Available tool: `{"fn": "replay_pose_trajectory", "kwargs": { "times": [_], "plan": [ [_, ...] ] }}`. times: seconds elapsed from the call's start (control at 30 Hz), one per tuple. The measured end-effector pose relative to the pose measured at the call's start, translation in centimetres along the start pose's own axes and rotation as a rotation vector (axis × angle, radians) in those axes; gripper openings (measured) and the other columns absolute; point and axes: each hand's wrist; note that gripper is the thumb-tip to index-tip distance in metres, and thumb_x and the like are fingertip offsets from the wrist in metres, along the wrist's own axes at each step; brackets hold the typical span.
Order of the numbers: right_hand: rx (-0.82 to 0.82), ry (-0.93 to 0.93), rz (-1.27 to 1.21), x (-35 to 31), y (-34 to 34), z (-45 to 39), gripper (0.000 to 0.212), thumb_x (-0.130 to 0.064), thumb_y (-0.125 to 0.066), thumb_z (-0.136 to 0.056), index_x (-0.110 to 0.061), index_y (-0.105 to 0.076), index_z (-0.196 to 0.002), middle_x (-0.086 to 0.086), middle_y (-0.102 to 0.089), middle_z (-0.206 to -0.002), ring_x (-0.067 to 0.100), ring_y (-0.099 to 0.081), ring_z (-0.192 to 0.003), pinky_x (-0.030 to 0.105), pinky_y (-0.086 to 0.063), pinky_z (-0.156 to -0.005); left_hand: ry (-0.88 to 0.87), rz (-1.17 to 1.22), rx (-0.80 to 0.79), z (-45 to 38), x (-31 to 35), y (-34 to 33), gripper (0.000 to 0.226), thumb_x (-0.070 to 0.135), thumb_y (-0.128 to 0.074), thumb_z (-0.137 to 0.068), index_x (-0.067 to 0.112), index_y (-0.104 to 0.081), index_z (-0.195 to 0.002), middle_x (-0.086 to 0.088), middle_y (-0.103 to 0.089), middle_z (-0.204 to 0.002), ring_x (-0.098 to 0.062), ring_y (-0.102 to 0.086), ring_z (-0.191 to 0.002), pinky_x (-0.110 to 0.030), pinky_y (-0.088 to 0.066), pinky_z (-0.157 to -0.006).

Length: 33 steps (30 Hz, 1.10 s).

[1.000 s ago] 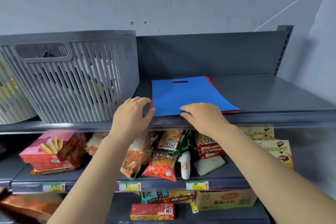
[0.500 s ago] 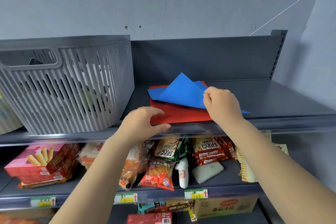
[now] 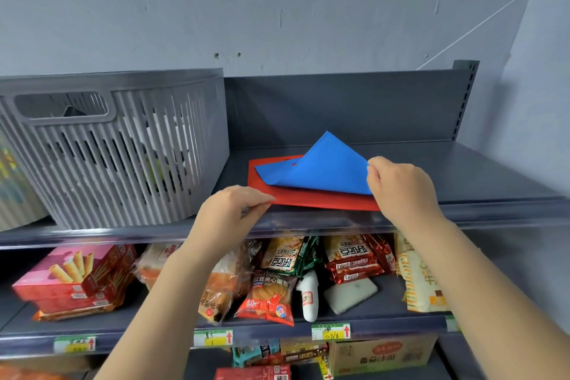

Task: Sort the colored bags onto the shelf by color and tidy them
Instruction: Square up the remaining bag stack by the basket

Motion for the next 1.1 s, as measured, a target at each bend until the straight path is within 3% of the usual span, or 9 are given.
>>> {"fn": "replay_pose_trajectory", "kwargs": {
  "times": [0.13,0.2,0.3,0.37,0.43,0.53,0.73,0.93,1.1],
  "plan": [
    [-0.03,0.088,-0.2,-0.7,0.1,1.8,0.019,-0.014,-0.048,-0.095,-0.007,-0.061,-0.083,0.001,-0.048,-0.054,0.02,-0.042,-0.049,0.028,-0.032,-0.048,0.09,0.134,0.073,1.9,0.3,-0.1,0.013,0.01,-0.069,-0.083,0.018,-0.076,-0.091,0.03,-0.061,-0.086,0.01,-0.058,-0.091,-0.007,-0.044,-0.079],
    [-0.079,0.15,-0.328,-1.0,0.3,2.7,0.019,-0.021,-0.052,-0.094,-0.014,-0.068,-0.089,-0.004,-0.061,-0.061,0.017,-0.051,-0.053,0.029,-0.04,-0.053,0.238,0.23,0.157,2.6,0.7,-0.1,0.007,0.023,-0.068,-0.085,0.02,-0.074,-0.087,0.024,-0.064,-0.086,0.004,-0.059,-0.091,-0.013,-0.044,-0.077],
    [-0.244,0.068,-0.52,-1.2,0.9,2.9,0.027,-0.04,-0.05,-0.093,-0.024,-0.069,-0.102,-0.013,-0.07,-0.097,0.01,-0.061,-0.09,0.029,-0.05,-0.077,0.59,0.387,0.271,2.9,0.7,-0.1,0.029,0.035,-0.057,-0.092,0.01,-0.072,-0.084,-0.003,-0.07,-0.081,-0.011,-0.06,-0.074,-0.027,-0.045,-0.069],
    [-0.235,-0.015,-0.524,-0.6,0.7,2.5,0.033,-0.043,-0.046,-0.094,-0.023,-0.068,-0.107,-0.01,-0.069,-0.106,0.011,-0.06,-0.102,0.033,-0.051,-0.084,0.738,0.381,0.232,2.7,0.6,0.0,0.035,0.038,-0.055,-0.092,0.007,-0.068,-0.081,-0.02,-0.067,-0.081,-0.019,-0.053,-0.064,-0.03,-0.043,-0.061],
    [-0.21,-0.09,-0.46,0.3,0.4,1.9,0.033,-0.042,-0.046,-0.095,-0.022,-0.066,-0.112,-0.008,-0.067,-0.112,0.012,-0.059,-0.107,0.034,-0.05,-0.087,0.825,0.405,0.162,2.3,0.9,0.0,0.031,0.04,-0.055,-0.091,0.013,-0.063,-0.078,-0.021,-0.065,-0.077,-0.02,-0.054,-0.056,-0.027,-0.044,-0.053],
    [-0.319,-0.158,-0.398,1.4,-0.3,1.6,0.039,-0.044,-0.047,-0.095,-0.023,-0.058,-0.126,-0.009,-0.059,-0.128,0.012,-0.053,-0.118,0.034,-0.047,-0.095,0.926,0.603,0.103,1.5,1.8,-0.3,0.021,0.034,-0.061,-0.09,0.013,-0.064,-0.089,-0.011,-0.069,-0.07,-0.011,-0.063,-0.046,-0.021,-0.051,-0.043],
    [-0.457,-0.081,-0.257,0.5,-0.3,3.0,0.046,-0.049,-0.043,-0.095,-0.025,-0.049,-0.134,-0.007,-0.049,-0.14,0.016,-0.045,-0.128,0.035,-0.043,-0.098,1.01,0.876,-0.013,0.3,3.0,-1.4,0.023,0.009,-0.066,-0.087,0.0,-0.06,-0.107,-0.014,-0.069,-0.089,-0.023,-0.067,-0.066,-0.025,-0.054,-0.045],
    [-0.479,-0.008,-0.227,-0.7,0.5,4.4,0.047,-0.048,-0.043,-0.096,-0.026,-0.046,-0.137,-0.008,-0.044,-0.144,0.014,-0.041,-0.131,0.033,-0.038,-0.102,1.012,0.815,-0.012,0.9,4.0,-2.7,0.038,-0.007,-0.062,-0.085,0.012,-0.045,-0.112,-0.016,-0.062,-0.11,-0.03,-0.067,-0.069,-0.029,-0.056,-0.045],
    [-0.219,-0.201,-0.391,1.4,1.8,6.4,0.035,-0.037,-0.052,-0.094,-0.021,-0.058,-0.125,-0.006,-0.055,-0.133,0.014,-0.048,-0.124,0.029,-0.037,-0.099,1.017,0.862,0.012,3.8,4.1,-2.0,0.042,-0.013,-0.057,-0.085,0.014,-0.046,-0.116,-0.016,-0.063,-0.103,-0.025,-0.066,-0.053,-0.029,-0.056,-0.046]
  ]
}}
Point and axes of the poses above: each hand's wrist, its own z-axis away from the middle knuckle, its own y-axis out of the back of the hand, x = y × z
